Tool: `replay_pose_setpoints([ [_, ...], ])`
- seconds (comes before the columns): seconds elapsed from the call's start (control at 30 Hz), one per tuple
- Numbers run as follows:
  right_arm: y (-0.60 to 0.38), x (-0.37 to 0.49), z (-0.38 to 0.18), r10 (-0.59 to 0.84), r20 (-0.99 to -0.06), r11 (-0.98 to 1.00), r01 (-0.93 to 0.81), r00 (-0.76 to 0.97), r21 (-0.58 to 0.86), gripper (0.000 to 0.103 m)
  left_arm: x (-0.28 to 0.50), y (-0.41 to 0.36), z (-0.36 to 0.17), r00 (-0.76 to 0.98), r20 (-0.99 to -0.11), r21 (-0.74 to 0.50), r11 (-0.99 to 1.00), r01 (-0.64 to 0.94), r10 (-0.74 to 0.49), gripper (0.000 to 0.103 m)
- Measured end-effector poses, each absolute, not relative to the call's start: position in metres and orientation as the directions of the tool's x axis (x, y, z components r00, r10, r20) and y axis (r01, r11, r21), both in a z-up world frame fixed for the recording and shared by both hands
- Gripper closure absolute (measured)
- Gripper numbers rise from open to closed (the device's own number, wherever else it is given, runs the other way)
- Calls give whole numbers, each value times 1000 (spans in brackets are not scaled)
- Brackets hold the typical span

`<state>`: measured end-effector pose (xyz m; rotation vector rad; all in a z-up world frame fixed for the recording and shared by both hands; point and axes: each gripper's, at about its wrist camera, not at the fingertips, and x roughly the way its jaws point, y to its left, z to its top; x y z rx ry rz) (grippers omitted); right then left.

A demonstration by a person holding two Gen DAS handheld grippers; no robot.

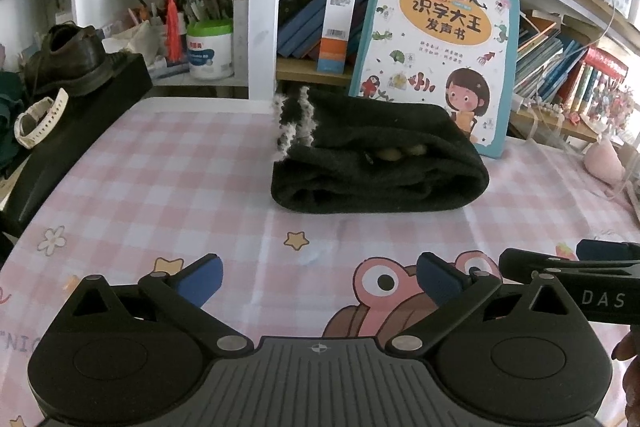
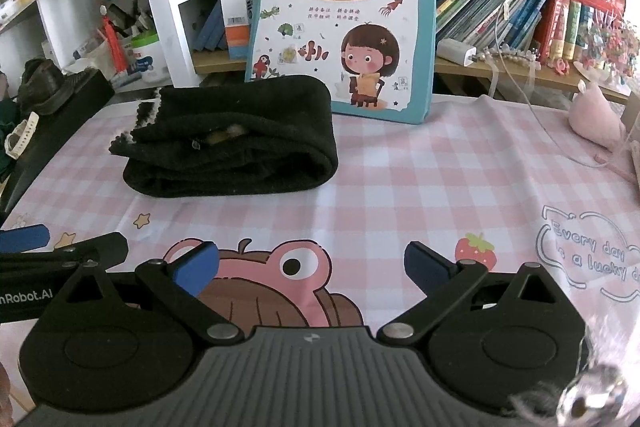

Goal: Fold clothes

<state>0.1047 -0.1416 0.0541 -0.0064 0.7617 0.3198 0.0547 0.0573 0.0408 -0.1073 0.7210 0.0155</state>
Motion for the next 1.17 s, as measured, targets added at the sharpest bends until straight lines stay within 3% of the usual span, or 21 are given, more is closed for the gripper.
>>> replay_pose_setpoints([
  [1.17, -137, 105, 48, 279, -703, 953, -278, 654, 119, 3, 54, 55, 39, 750, -661, -100, 992, -72, -12, 0],
])
